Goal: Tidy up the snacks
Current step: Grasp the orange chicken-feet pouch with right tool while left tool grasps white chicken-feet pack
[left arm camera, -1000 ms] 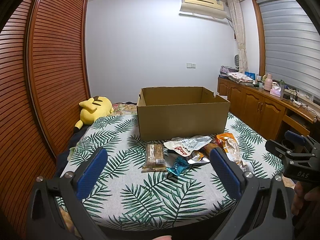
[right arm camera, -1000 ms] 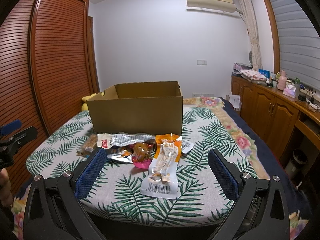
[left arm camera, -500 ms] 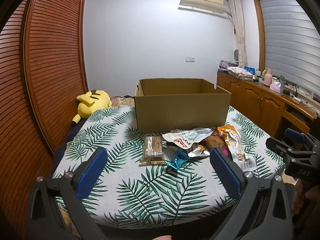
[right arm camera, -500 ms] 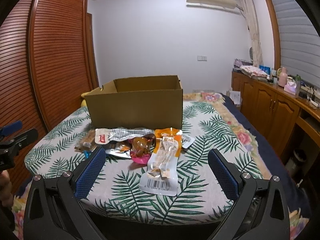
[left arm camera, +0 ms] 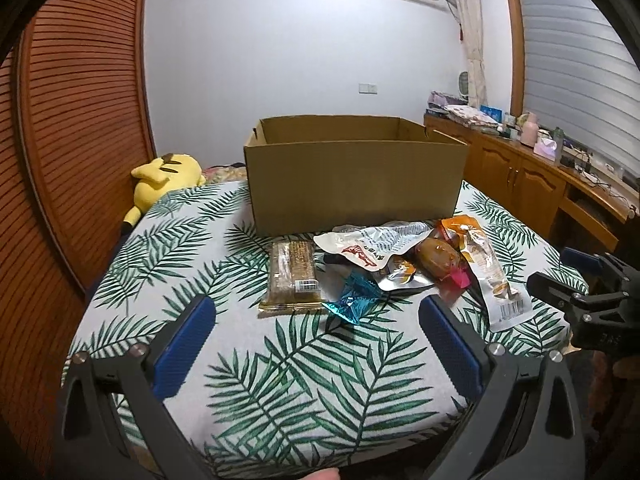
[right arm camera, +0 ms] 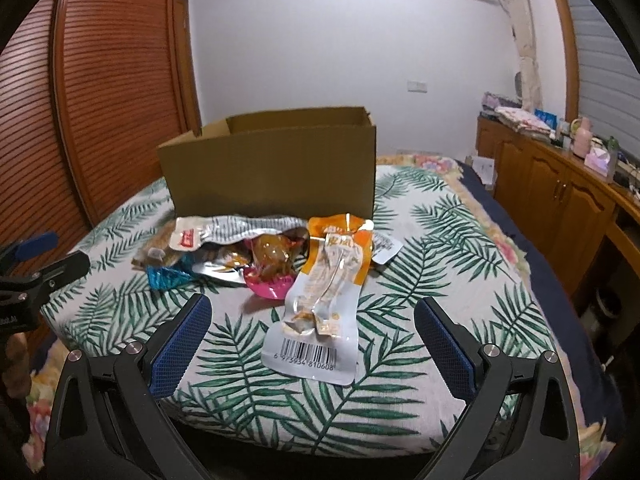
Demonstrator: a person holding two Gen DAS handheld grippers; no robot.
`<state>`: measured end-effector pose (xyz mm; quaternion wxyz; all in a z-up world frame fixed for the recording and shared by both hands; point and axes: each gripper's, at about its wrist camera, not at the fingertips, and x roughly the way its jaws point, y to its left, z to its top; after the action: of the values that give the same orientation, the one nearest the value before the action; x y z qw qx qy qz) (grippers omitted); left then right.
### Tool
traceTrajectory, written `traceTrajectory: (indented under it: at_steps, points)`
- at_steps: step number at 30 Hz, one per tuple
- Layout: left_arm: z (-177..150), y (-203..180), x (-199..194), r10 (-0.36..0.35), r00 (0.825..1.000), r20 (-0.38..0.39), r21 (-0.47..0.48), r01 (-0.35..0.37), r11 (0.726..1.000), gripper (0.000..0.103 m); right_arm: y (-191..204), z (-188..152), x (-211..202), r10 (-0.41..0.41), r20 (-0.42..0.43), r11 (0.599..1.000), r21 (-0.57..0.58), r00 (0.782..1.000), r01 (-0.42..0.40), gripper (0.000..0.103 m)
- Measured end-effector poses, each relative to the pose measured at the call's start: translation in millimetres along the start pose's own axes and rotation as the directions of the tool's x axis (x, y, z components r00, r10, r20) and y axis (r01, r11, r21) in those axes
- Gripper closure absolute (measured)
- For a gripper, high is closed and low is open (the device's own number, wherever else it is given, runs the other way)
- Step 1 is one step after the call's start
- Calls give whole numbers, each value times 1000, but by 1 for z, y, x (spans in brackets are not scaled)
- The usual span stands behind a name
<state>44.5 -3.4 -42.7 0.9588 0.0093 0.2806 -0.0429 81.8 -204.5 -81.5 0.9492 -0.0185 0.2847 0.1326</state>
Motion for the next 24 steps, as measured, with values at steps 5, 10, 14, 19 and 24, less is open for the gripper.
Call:
traceTrajectory:
  at_steps: [5,10,14,19,24]
  points:
    - [8,2,18,-51,998,-31,23,52,998,1,-7,8,24,30,-57,999,-12,998,-31,6]
    - [23,2,35,-111,992,-63,29,113,993,1,-18,20,50,68,-113,998,5,991,-68,16]
    - [34,-3,47,-135,987,-89,78,142,987,3,-24,26,66,87,-151,996,18,985,-85,21]
    - [49,-8,65,-171,977,-131,127,187,974,3,-26,25,80,110,-190,994,26,976,-107,25]
    - [64,-20,85,-212,958,-192,204,250,947,5,-28,23,91,121,-217,993,24,969,-119,26]
